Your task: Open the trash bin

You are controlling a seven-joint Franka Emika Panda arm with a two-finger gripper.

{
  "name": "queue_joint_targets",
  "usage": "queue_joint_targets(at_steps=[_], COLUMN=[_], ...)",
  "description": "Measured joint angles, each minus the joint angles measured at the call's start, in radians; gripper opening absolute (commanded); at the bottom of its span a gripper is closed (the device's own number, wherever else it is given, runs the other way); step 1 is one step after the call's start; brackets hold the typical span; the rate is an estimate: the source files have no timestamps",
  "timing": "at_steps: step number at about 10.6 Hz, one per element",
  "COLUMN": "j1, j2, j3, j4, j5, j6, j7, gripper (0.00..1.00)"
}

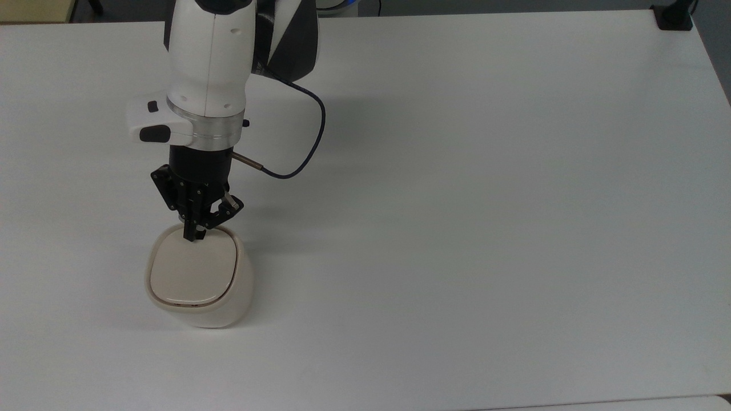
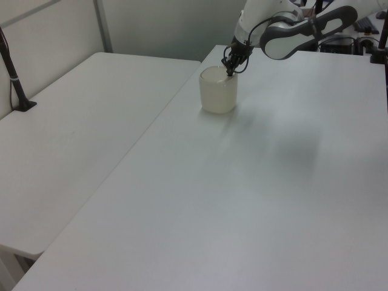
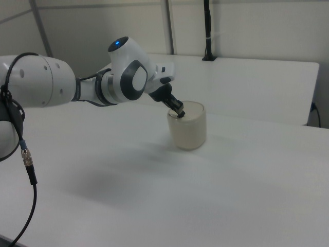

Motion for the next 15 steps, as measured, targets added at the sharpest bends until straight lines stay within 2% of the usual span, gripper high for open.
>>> queue_joint_targets(at_steps=[2,4,5,6,7,8,9,12,15], j1=[-0.002,-0.003,-0.003,-0.003,-0.001,0.003,0.008,0.011,0.017], j2=[-0.006,-0.059,-0.101,-0.142,-0.174,-0.204,-0.228,-0.307,-0.38], j3=[0.0,-0.001,-0.001,-0.001,0.0,0.0,0.0,0.014,0.029], j4=[0.02,0.048,0.049,0.047,0.046,0.044,0.042,0.025,-0.014], j5=[0.0,0.032,0.052,0.062,0.076,0.098,0.109,0.151,0.161], j6=[0.0,0.001,-0.017,-0.064,-0.115,-0.165,-0.213,-0.362,-0.474], j7=[0.005,0.016,0.016,0.016,0.017,0.017,0.017,0.018,0.016], gripper=[0.07,0.1,0.18,0.29,0.51,0.8,0.99,1.0,1.0])
